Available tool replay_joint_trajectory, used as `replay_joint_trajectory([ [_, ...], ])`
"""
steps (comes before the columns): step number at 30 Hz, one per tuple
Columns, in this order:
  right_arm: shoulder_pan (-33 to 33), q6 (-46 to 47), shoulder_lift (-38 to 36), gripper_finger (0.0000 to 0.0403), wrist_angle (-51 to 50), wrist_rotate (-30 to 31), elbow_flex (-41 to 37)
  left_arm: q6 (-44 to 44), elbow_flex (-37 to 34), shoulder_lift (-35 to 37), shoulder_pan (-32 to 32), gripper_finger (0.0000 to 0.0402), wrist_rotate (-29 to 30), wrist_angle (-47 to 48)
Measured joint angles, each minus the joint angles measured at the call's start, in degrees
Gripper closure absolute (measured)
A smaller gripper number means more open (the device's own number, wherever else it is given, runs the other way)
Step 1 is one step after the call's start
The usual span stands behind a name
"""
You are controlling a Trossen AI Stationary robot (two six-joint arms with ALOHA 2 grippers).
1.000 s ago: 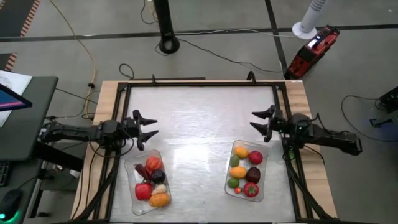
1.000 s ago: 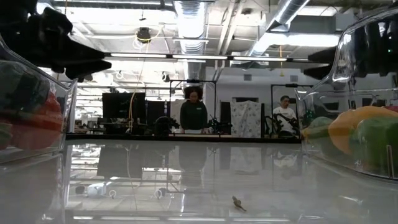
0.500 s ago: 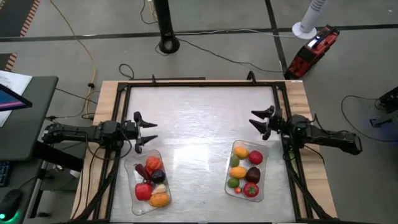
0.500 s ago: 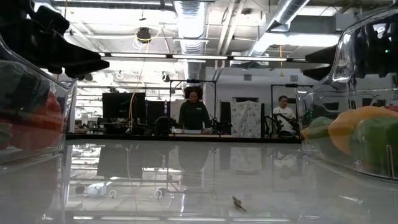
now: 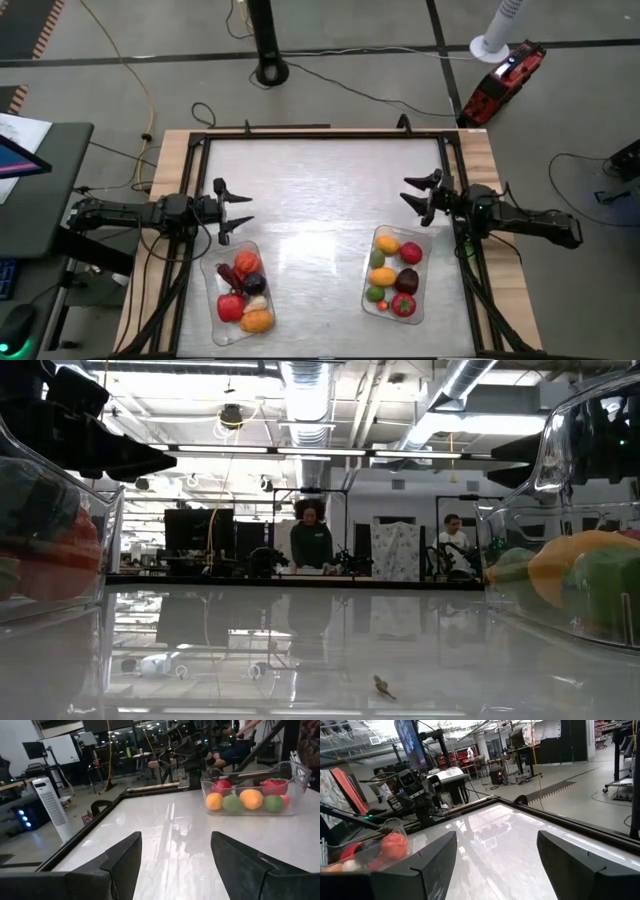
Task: Sort produce into baskets
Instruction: Return to Home Position
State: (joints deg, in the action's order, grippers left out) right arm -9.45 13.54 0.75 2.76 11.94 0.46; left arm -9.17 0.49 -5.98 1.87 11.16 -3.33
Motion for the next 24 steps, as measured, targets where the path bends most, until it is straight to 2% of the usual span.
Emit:
replay_joint_trajectory([
  [24, 0.0, 0.02, 0.02, 0.0101, -0.15, 0.0, -0.06, -0.7, -0.07, 0.0, 0.0, 0.0176, -0.02, 0.0],
])
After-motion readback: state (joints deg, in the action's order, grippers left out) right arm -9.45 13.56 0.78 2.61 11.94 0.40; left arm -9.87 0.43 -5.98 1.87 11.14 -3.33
